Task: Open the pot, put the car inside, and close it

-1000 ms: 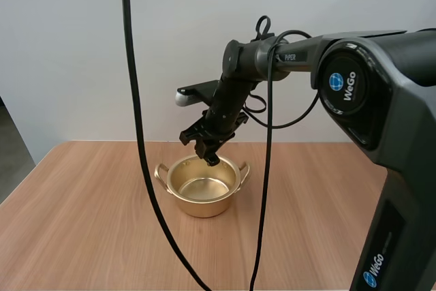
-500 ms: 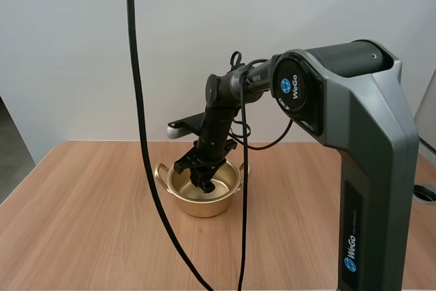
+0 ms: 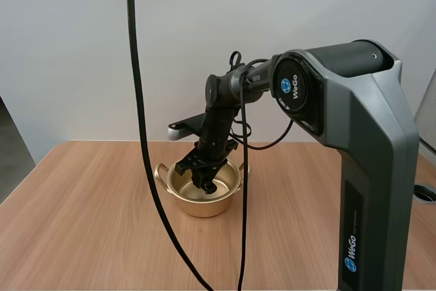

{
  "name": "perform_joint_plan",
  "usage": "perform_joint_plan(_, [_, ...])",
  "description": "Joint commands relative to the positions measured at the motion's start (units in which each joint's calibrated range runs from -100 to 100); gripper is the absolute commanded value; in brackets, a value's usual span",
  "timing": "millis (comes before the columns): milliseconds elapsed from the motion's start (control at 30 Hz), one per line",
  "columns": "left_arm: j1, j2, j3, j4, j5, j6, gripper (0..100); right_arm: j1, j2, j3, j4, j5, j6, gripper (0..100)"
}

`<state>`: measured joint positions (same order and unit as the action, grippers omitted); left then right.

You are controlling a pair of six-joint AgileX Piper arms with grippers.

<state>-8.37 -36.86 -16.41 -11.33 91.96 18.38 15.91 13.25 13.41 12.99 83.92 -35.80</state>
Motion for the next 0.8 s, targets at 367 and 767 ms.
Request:
perform_joint_plan(367, [-0.02,0.0,0.0,0.0,0.1,0.0,0,0.0,1.4,0.0,-0.3,-0.1,0.0,63])
perform_joint_plan(767, [-0.02,0.6,0.0,2.2,2.6,0.0,0,-6.0,-11.4,-8.5,-6.6,1.0,2.6,63])
